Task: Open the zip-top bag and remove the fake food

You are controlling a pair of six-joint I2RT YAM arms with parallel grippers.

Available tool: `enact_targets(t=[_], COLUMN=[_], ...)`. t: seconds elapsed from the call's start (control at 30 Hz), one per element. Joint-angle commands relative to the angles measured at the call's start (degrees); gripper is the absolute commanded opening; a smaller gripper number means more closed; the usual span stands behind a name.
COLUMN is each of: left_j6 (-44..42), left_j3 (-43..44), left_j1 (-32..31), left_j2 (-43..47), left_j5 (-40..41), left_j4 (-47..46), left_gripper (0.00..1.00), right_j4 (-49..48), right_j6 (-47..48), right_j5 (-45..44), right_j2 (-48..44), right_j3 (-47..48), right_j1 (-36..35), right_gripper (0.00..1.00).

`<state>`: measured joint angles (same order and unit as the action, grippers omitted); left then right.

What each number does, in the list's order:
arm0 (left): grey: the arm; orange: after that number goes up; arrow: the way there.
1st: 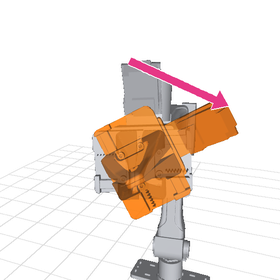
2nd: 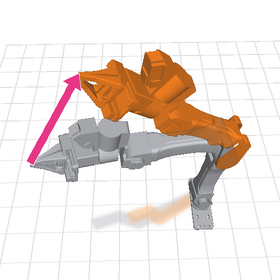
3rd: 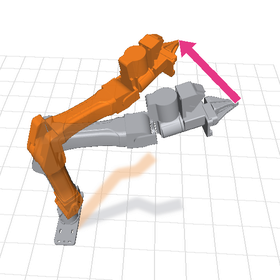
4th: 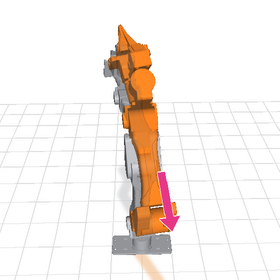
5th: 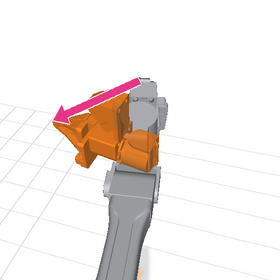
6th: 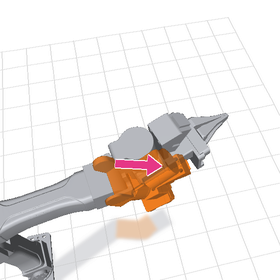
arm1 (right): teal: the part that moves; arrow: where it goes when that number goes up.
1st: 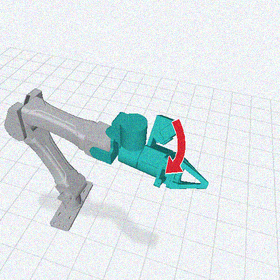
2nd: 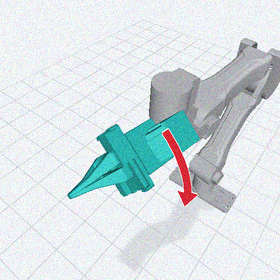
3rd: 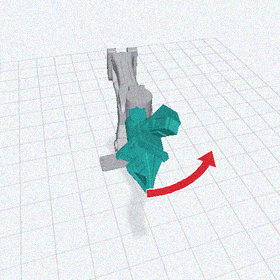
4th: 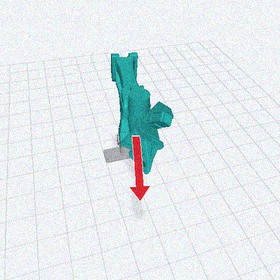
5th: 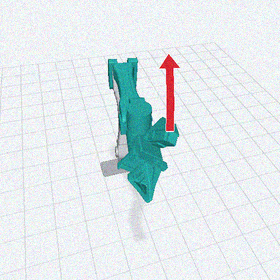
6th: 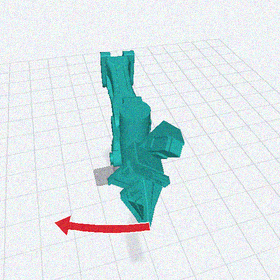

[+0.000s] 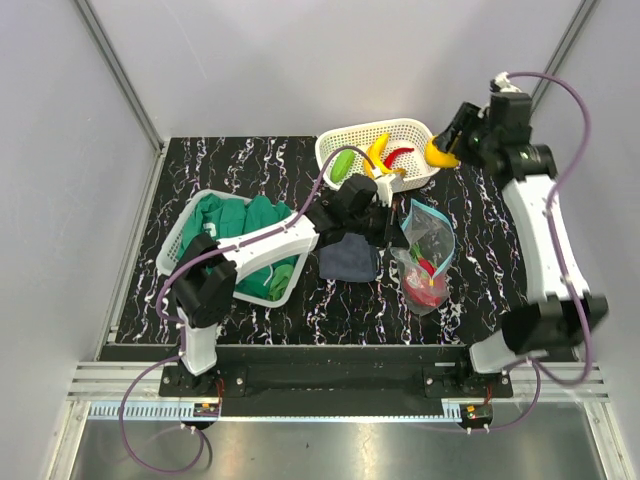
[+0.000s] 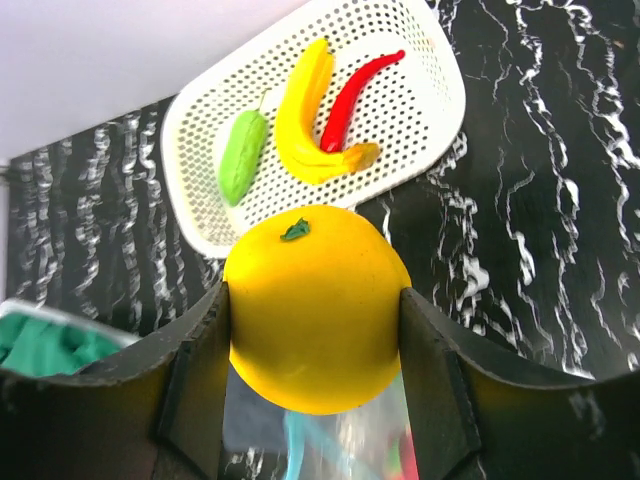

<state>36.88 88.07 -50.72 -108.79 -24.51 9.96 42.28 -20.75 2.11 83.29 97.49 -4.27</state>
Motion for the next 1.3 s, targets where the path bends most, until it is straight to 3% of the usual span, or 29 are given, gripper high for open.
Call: enact_targets(t=[0.0, 0.1, 0.17, 0.2, 0.23, 0.3, 0.37, 0.4, 0.53, 0.6, 0.7, 0.87, 1.0, 1.1, 1.27], left_j6=[0.12, -0.06, -0.06, -0.14, -0.15, -0.06, 0.03, 0.03, 0.21, 0.38, 0.64, 0.56, 0.38, 0.38, 0.47], left_j3=[-1.76, -2.2, -2.29, -2.47, -2.64, -2.91, -2.91, -2.99, -2.91, -2.82, -2.29, -0.28, 0.34, 1.13, 3.07], left_j1=[-0.08, -0.08, -0.08, -0.08, -0.08, -0.08, -0.08, -0.08, -0.08, -0.08, -0.08, -0.17, -0.52, -0.87, -1.49], left_j2=[4.38, 4.29, 3.94, 3.85, 4.03, 4.03, 3.85, 3.76, 3.41, 3.33, 3.15, 2.88, 2.8, 2.88, 2.97], left_j5=[0.52, 0.17, -0.27, -0.36, -0.36, -0.19, -0.27, -0.27, -0.45, -0.54, -0.54, -0.63, -0.45, 0.08, 1.57], left_j4=[-5.64, -6.17, -6.35, -6.27, -6.44, -6.88, -6.88, -6.97, -7.23, -7.49, -7.58, -6.53, -5.74, -5.21, -2.84], left_gripper=[0.0, 0.0, 0.0, 0.0, 0.0, 0.0, 0.0, 0.0, 0.0, 0.0, 0.0, 0.0, 0.0, 0.0, 0.0], right_j4=[-7.3, -10.98, -11.87, -12.22, -12.75, -12.41, -9.87, -8.28, 2.61, 9.2, 12.03, 12.12, 12.56, 14.75, 21.78], right_j6=[2.2, 3.0, 3.17, 3.7, 4.05, 5.02, 5.28, 5.46, 4.85, 4.58, 3.18, -2.36, -2.54, -1.49, -1.3], right_j5=[-1.76, -1.76, -1.76, -1.76, -1.32, -0.7, 1.3, 1.84, 1.67, 1.32, 0.36, 4.38, 7.73, 7.21, 5.53], right_j2=[11.53, 19.18, 24.54, 26.3, 29.71, 33.33, 37.99, 39.31, 42.75, 41.7, 31.9, 14.22, -1.93, -10.39, -16.13], right_j3=[7.96, 12.45, 17.08, 18.68, 20.09, 25.36, 31.14, 33.27, 43.03, 43.49, 35.34, 11.7, -5.95, -10.38, -9.43], right_j1=[0.58, 0.67, 0.76, 0.76, 0.76, 0.76, 0.76, 0.76, 0.67, 0.58, 0.58, 0.58, -0.12, -0.82, -4.51], right_gripper=[0.0, 0.0, 0.07, 0.13, 0.29, 0.48, 0.79, 0.86, 0.99, 0.99, 1.0, 0.97, 0.88, 0.8, 0.69])
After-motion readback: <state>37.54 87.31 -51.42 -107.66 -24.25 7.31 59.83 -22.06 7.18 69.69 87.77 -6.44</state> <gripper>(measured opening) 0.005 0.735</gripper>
